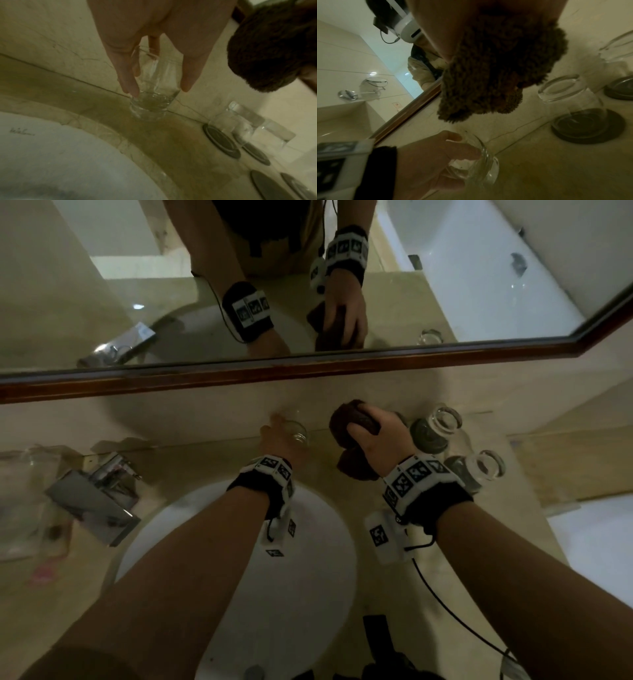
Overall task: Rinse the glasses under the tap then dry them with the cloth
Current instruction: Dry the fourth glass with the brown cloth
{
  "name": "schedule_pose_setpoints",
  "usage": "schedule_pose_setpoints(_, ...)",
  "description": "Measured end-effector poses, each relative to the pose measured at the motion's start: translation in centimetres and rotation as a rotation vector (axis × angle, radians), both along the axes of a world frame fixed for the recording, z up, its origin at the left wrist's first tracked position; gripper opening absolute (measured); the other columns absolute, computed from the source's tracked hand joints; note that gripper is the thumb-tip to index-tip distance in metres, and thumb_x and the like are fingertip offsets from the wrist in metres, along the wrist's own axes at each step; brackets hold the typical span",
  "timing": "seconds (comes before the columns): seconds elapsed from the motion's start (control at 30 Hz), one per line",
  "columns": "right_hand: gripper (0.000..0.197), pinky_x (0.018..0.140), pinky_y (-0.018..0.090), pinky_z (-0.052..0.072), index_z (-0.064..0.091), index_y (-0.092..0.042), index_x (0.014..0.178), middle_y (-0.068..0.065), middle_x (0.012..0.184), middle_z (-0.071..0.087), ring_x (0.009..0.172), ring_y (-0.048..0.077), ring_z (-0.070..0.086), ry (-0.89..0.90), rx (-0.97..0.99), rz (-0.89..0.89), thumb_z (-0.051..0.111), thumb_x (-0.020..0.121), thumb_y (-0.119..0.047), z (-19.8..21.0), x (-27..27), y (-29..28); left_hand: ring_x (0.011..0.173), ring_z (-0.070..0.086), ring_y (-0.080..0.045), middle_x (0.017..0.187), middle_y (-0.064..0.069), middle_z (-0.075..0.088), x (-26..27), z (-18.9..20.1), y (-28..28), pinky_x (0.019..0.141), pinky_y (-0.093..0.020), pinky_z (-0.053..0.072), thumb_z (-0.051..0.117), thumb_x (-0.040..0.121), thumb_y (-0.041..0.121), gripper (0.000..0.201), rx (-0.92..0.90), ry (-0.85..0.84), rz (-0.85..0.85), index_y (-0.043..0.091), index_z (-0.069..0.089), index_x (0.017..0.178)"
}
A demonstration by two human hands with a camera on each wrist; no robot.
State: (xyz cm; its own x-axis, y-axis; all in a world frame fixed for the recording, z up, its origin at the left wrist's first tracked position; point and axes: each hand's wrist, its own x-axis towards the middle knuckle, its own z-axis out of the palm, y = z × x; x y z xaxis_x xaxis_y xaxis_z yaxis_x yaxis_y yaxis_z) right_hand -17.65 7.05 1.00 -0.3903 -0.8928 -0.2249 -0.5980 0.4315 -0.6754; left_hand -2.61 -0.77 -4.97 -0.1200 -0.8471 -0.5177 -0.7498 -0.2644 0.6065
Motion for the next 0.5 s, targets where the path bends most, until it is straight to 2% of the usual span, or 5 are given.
schedule_pose_setpoints(0.13,0.048,0.104,0.039,0.039,0.05,-0.018,0.135,0.009,0.129,0.054,0.118,0.026,0.05,0.024,-0.023,-0.013,0.058,0.09,-0.032,1.4,0.6,1.4,0.103,0.059,-0.027,0.124,-0.012,0.053,2.1,1.7,1.5,0.083,-0.034,0.053,0.079,0.077,0.027,0.067,0.0,0.249,0.102,0.02,0.034,0.126)
schedule_pose_setpoints(0.23,0.048,0.102,0.039,0.04,0.051,-0.022,0.134,0.009,0.126,0.054,0.115,0.026,0.051,0.034,-0.073,-0.027,0.06,0.088,-0.034,2.8,1.9,2.8,0.09,0.058,-0.023,0.117,-0.014,0.052,3.9,4.4,3.1,0.079,-0.039,0.055,0.08,0.077,0.021,0.064,0.057,0.447,0.221,0.023,0.032,0.118)
schedule_pose_setpoints(0.33,0.048,0.102,0.033,0.038,0.051,-0.02,0.134,0.009,0.128,0.055,0.116,0.025,0.051,0.057,-0.107,0.016,0.06,0.089,-0.031,4.6,3.6,4.1,0.099,0.058,-0.029,0.119,-0.014,0.05,6.1,7.2,5.1,0.064,-0.034,0.053,0.078,0.077,0.011,0.064,0.089,0.649,0.289,0.022,0.033,0.121)
schedule_pose_setpoints(0.4,0.048,0.105,0.035,0.037,0.051,-0.017,0.134,0.009,0.13,0.055,0.119,0.025,0.05,0.04,-0.138,0.036,0.061,0.089,-0.029,6.0,4.8,4.9,0.105,0.058,-0.031,0.124,-0.014,0.05,7.6,9.0,6.3,0.062,-0.033,0.054,0.076,0.079,0.006,0.061,0.091,0.756,0.303,0.022,0.035,0.122)
schedule_pose_setpoints(0.5,0.048,0.107,0.039,0.037,0.052,-0.016,0.133,0.011,0.131,0.055,0.121,0.026,0.05,0.019,-0.197,0.028,0.063,0.088,-0.027,7.7,6.6,6.1,0.097,0.061,-0.031,0.127,-0.018,0.051,9.9,11.2,7.6,0.059,-0.033,0.056,0.072,0.081,0.006,0.057,0.121,0.945,0.32,0.022,0.037,0.123)
